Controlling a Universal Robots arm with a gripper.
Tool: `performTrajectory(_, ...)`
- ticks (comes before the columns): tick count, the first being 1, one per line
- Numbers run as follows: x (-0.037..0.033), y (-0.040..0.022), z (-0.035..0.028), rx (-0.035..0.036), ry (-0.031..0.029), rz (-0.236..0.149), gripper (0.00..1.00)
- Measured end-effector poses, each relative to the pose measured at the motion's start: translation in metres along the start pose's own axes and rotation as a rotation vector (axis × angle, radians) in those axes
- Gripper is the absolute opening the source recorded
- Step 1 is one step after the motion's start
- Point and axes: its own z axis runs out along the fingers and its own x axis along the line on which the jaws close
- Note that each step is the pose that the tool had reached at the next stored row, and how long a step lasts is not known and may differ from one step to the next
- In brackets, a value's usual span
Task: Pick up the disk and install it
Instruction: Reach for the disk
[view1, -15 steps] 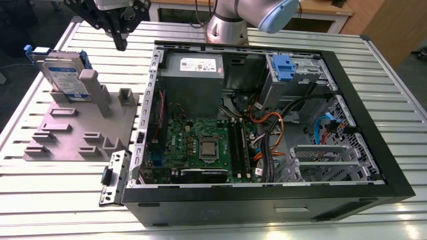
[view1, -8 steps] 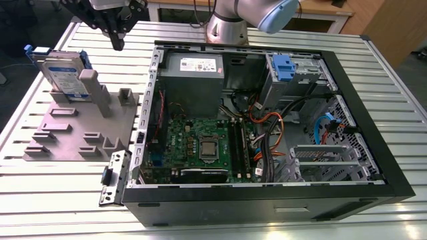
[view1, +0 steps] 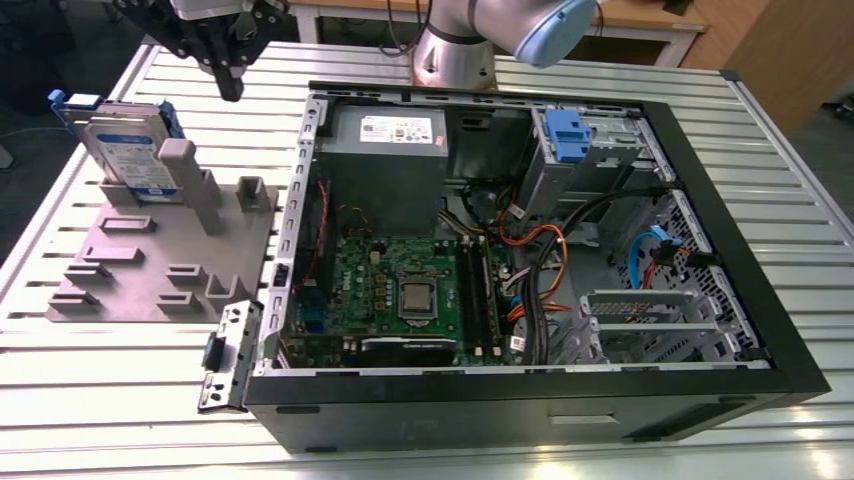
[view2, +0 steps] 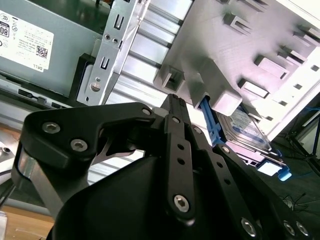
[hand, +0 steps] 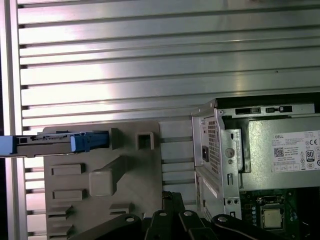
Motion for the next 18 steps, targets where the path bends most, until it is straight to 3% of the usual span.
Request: performTrajectory(18, 0.0083, -0.0006, 0.0006, 0.0, 0.0001, 0.0, 0.11)
